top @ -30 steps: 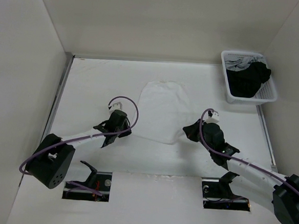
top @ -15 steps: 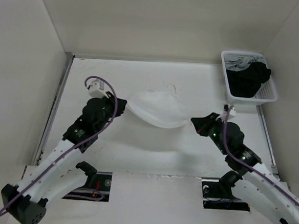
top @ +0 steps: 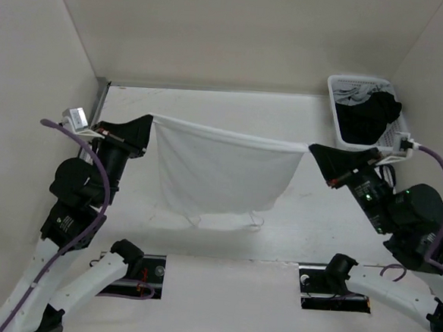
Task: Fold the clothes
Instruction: Flatten the tank top out, then fold the tank top
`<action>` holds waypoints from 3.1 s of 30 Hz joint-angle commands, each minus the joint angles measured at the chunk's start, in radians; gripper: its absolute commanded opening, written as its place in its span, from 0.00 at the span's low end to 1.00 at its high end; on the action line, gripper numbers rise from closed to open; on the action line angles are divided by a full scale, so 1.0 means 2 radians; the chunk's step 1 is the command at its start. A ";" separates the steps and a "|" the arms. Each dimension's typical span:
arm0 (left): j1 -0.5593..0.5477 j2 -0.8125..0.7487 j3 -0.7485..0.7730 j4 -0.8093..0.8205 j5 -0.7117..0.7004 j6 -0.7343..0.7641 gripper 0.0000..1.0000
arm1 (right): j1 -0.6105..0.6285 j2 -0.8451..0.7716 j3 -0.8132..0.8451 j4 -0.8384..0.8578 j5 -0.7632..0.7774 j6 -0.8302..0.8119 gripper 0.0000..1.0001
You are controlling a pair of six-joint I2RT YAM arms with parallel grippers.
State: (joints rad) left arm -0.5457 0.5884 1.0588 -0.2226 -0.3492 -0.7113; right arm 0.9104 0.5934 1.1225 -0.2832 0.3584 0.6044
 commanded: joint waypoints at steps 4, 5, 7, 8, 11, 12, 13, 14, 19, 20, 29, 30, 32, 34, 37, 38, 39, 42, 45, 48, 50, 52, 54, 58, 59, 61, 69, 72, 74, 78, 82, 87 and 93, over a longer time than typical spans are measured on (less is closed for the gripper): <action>0.043 0.098 -0.048 0.086 -0.014 0.004 0.03 | -0.101 0.132 -0.030 0.068 -0.059 -0.024 0.01; 0.056 0.120 -0.059 0.106 -0.013 -0.001 0.03 | -0.129 0.157 -0.035 0.089 -0.085 -0.018 0.01; 0.089 0.174 -0.058 0.129 0.001 -0.017 0.03 | -0.178 0.212 -0.030 0.125 -0.134 -0.009 0.01; 0.107 0.202 -0.048 0.137 0.020 -0.023 0.03 | -0.200 0.244 -0.019 0.138 -0.155 -0.003 0.01; 0.154 0.275 -0.002 0.152 0.077 -0.051 0.03 | -0.240 0.312 0.025 0.152 -0.191 0.009 0.01; 0.167 0.293 0.016 0.153 0.093 -0.059 0.03 | -0.248 0.328 0.041 0.155 -0.196 0.011 0.01; 0.177 0.306 0.033 0.154 0.108 -0.068 0.03 | -0.255 0.340 0.060 0.154 -0.201 0.015 0.01; 0.181 0.315 0.052 0.154 0.120 -0.071 0.03 | -0.260 0.347 0.077 0.153 -0.205 0.017 0.01; 0.182 0.321 0.103 0.148 0.139 -0.067 0.03 | -0.274 0.330 0.122 0.138 -0.217 0.016 0.01; 0.180 0.315 0.100 0.148 0.139 -0.066 0.03 | -0.273 0.320 0.118 0.137 -0.218 0.016 0.01; 0.157 0.227 -0.108 0.180 0.131 -0.071 0.03 | -0.254 0.200 -0.118 0.182 -0.195 0.049 0.02; 0.156 0.219 -0.144 0.184 0.131 -0.073 0.03 | -0.252 0.188 -0.155 0.190 -0.195 0.059 0.02; 0.159 0.202 -0.214 0.190 0.135 -0.077 0.03 | -0.243 0.170 -0.229 0.204 -0.195 0.079 0.02; 0.161 0.185 -0.278 0.195 0.139 -0.082 0.03 | -0.231 0.157 -0.296 0.216 -0.191 0.097 0.02; 0.158 0.162 -0.350 0.193 0.153 -0.086 0.03 | -0.208 0.134 -0.378 0.222 -0.181 0.124 0.02; 0.155 0.151 -0.370 0.189 0.157 -0.088 0.03 | -0.197 0.121 -0.401 0.220 -0.176 0.136 0.02; 0.155 0.133 -0.389 0.180 0.158 -0.092 0.03 | -0.184 0.108 -0.421 0.216 -0.173 0.147 0.02; 0.146 0.063 -0.431 0.144 0.161 -0.113 0.03 | -0.144 0.058 -0.467 0.191 -0.162 0.182 0.02; 0.130 -0.028 -0.450 0.053 0.162 -0.135 0.03 | -0.086 -0.010 -0.492 0.137 -0.143 0.222 0.02; 0.111 -0.114 -0.444 -0.042 0.154 -0.154 0.03 | -0.024 -0.069 -0.482 0.071 -0.110 0.251 0.02; 0.105 -0.145 -0.428 -0.075 0.142 -0.157 0.03 | -0.001 -0.080 -0.455 0.033 -0.076 0.249 0.02; 0.105 -0.135 -0.401 -0.071 0.124 -0.151 0.03 | 0.004 -0.069 -0.426 0.023 -0.058 0.230 0.03; 0.110 -0.081 -0.372 -0.026 0.112 -0.134 0.03 | -0.027 -0.031 -0.395 0.039 -0.054 0.190 0.03; 0.114 0.084 -0.301 0.100 0.112 -0.112 0.03 | -0.132 0.083 -0.339 0.125 -0.112 0.117 0.03; 0.116 0.133 -0.276 0.129 0.111 -0.110 0.03 | -0.165 0.116 -0.327 0.153 -0.133 0.106 0.02; 0.122 0.221 -0.230 0.176 0.103 -0.111 0.03 | -0.223 0.175 -0.300 0.197 -0.175 0.097 0.02; 0.150 0.532 -0.015 0.249 0.077 -0.124 0.03 | -0.341 0.436 -0.143 0.285 -0.250 0.097 0.03; 0.164 0.619 0.058 0.227 0.082 -0.133 0.07 | -0.362 0.545 -0.077 0.289 -0.268 0.107 0.08; 0.170 0.660 0.095 0.210 0.094 -0.131 0.21 | -0.367 0.597 -0.047 0.296 -0.274 0.117 0.23; 0.175 0.633 0.064 0.227 0.096 -0.121 0.39 | -0.367 0.606 -0.065 0.341 -0.264 0.140 0.54; 0.168 0.532 -0.060 0.262 0.083 -0.111 0.39 | -0.356 0.530 -0.138 0.363 -0.228 0.137 0.63; 0.159 0.458 -0.205 0.275 0.106 -0.098 0.35 | -0.308 0.425 -0.245 0.358 -0.183 0.109 0.24; 0.170 0.454 -0.266 0.291 0.165 -0.087 0.37 | -0.265 0.355 -0.332 0.352 -0.172 0.110 0.16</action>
State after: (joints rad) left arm -0.2161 1.5002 0.5438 0.2901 -0.0853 -0.9150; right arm 0.3561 1.3392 0.5083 0.3885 -0.0319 0.8375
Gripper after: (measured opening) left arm 0.371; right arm 0.148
